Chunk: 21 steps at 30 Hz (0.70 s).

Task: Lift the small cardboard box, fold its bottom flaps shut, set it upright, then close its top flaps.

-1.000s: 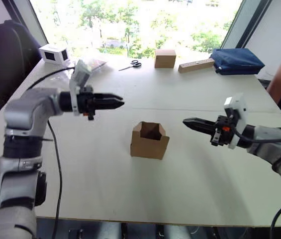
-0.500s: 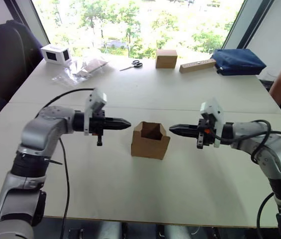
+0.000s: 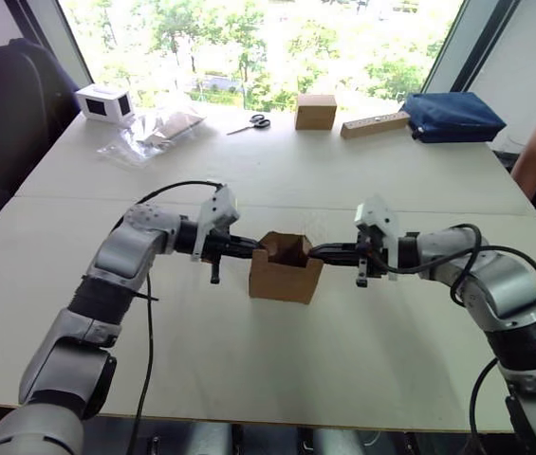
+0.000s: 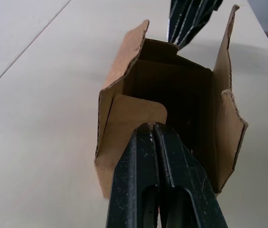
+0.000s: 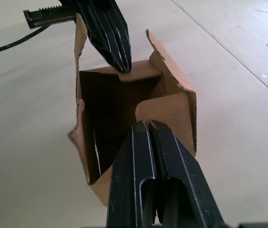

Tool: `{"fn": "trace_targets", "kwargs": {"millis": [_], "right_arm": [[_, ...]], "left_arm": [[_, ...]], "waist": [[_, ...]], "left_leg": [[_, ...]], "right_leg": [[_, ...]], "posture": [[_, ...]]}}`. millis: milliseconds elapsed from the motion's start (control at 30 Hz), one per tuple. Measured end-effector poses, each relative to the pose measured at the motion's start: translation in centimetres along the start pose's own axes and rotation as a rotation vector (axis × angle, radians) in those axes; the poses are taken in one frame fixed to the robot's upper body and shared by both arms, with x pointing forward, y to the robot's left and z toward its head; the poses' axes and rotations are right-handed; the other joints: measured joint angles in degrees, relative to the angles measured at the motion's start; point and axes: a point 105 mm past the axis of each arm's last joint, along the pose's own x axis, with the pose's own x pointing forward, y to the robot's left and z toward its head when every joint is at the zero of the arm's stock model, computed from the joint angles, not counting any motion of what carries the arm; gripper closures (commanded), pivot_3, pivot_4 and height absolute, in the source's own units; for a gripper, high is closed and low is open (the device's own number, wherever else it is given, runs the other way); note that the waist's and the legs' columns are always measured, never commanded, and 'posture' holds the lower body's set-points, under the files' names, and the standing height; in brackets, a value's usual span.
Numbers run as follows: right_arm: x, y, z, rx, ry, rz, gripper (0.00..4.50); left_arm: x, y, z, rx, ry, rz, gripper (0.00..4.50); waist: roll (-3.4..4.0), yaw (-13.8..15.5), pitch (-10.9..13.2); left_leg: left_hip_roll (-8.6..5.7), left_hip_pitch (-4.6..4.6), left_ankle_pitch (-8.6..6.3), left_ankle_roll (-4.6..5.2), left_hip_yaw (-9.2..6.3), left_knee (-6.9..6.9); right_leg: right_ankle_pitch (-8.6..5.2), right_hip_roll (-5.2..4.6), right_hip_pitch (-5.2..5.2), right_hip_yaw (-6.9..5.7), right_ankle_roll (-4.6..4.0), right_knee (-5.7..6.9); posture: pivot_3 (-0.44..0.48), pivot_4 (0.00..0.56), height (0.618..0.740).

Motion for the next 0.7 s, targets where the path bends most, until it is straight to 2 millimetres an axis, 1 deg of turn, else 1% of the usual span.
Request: {"fn": "trace_targets", "kwargs": {"millis": [167, 267, 400, 700], "right_arm": [[1.0, 0.2, -0.8, -0.042, 0.048, 0.033, 4.5], [1.3, -0.1, -1.3, -0.061, 0.077, 0.029, 4.5], [1.5, -0.6, -1.2, -0.121, 0.106, 0.019, 4.5], [1.6, -0.8, -1.2, -0.133, 0.108, 0.018, 4.5]], "left_arm": [[0.6, 0.0, -0.3, 0.055, 0.03, -0.009, 4.43], [0.7, 0.0, -0.3, 0.065, 0.035, -0.009, 4.43], [0.8, 0.0, -0.4, 0.071, 0.04, -0.009, 4.43], [0.9, 0.0, -0.4, 0.083, 0.045, -0.008, 4.43]], "waist": [[0.0, 0.04, 0.0], [0.0, 0.02, 0.0], [0.01, -0.01, -0.01], [0.01, 0.0, -0.02]], "left_leg": [[0.0, 0.01, 0.0, 0.0, -0.01, 0.0], [0.0, 0.01, 0.0, 0.0, -0.01, 0.0], [0.01, 0.02, 0.0, 0.0, -0.01, 0.0], [0.02, 0.06, 0.0, 0.0, -0.02, 0.0]], "right_leg": [[0.0, 0.0, 0.01, 0.0, 0.0, 0.0], [0.0, 0.0, 0.01, 0.0, 0.0, 0.0], [0.0, 0.0, 0.02, 0.0, 0.0, 0.01], [0.0, 0.0, 0.06, 0.0, 0.0, 0.01]], "posture": [[0.0, 0.15, 0.74], [0.0, 0.15, 0.74], [0.0, 0.15, 0.74], [0.0, 0.15, 0.74]]}}
